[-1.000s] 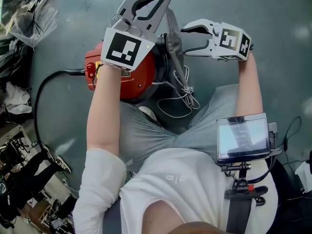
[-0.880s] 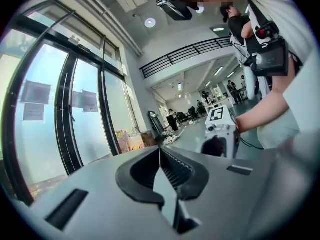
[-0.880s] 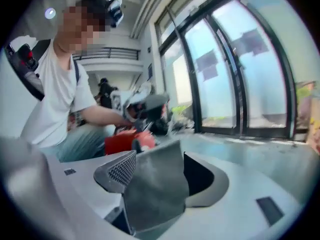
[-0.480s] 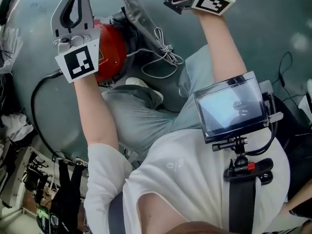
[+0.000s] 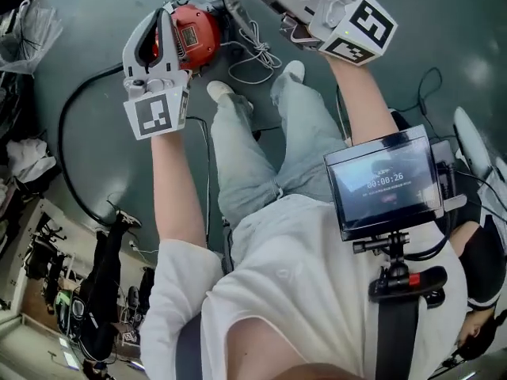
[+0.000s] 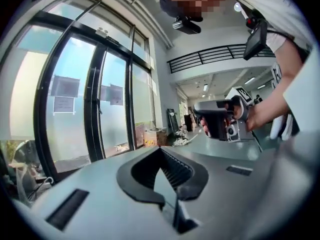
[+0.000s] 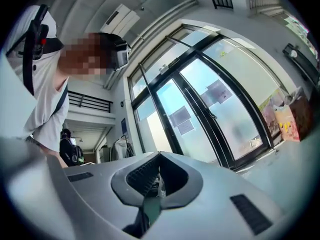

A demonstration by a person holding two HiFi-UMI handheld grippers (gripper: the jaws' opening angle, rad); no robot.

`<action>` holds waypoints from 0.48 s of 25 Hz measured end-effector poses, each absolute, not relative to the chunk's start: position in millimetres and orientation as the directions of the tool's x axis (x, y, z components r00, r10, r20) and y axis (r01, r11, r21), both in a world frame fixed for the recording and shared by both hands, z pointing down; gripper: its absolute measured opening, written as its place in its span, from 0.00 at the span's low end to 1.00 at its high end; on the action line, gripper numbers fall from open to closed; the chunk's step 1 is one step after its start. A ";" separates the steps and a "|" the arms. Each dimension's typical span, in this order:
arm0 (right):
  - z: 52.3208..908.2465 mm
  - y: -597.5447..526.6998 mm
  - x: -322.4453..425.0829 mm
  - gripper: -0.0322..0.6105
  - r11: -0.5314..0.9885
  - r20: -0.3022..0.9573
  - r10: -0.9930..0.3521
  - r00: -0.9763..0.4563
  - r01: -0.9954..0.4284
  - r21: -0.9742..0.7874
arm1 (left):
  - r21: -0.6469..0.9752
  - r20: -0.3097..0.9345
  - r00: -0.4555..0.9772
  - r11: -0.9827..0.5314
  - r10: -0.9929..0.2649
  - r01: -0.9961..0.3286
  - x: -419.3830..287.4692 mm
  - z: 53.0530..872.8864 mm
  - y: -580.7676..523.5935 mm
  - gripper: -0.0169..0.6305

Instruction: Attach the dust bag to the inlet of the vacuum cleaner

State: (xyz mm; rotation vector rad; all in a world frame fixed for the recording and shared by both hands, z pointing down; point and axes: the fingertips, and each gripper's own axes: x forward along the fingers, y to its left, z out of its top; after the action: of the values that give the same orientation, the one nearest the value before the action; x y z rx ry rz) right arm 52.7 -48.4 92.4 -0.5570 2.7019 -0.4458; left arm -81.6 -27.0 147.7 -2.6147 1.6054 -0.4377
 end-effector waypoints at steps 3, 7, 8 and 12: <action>22.0 -51.6 71.9 0.06 0.874 -0.279 -0.448 -0.850 -0.351 -0.336 | -0.146 0.269 0.471 -0.519 -0.840 -0.842 -54.6 93.2 -17.4 0.04; -98.0 -41.8 95.0 0.06 0.867 -0.258 -0.462 -0.849 -0.371 -0.331 | -0.121 0.296 0.529 -0.580 -0.796 -0.805 -8.5 -30.3 -0.8 0.04; -114.3 -41.3 98.8 0.06 0.865 -0.262 -0.469 -0.843 -0.379 -0.329 | -0.121 0.297 0.535 -0.587 -0.791 -0.800 -1.1 -48.6 -0.4 0.04; -122.5 -21.5 109.0 0.06 0.861 -0.299 -0.494 -0.817 -0.410 -0.302 | -0.069 0.264 0.572 -0.607 -0.777 -0.792 19.3 -70.1 11.4 0.04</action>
State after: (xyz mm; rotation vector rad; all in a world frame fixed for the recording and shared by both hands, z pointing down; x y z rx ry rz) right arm 109.0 -21.5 -122.5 -0.6725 2.6653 -0.3173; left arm 19.3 11.4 -70.1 -2.8349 1.4160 -0.4317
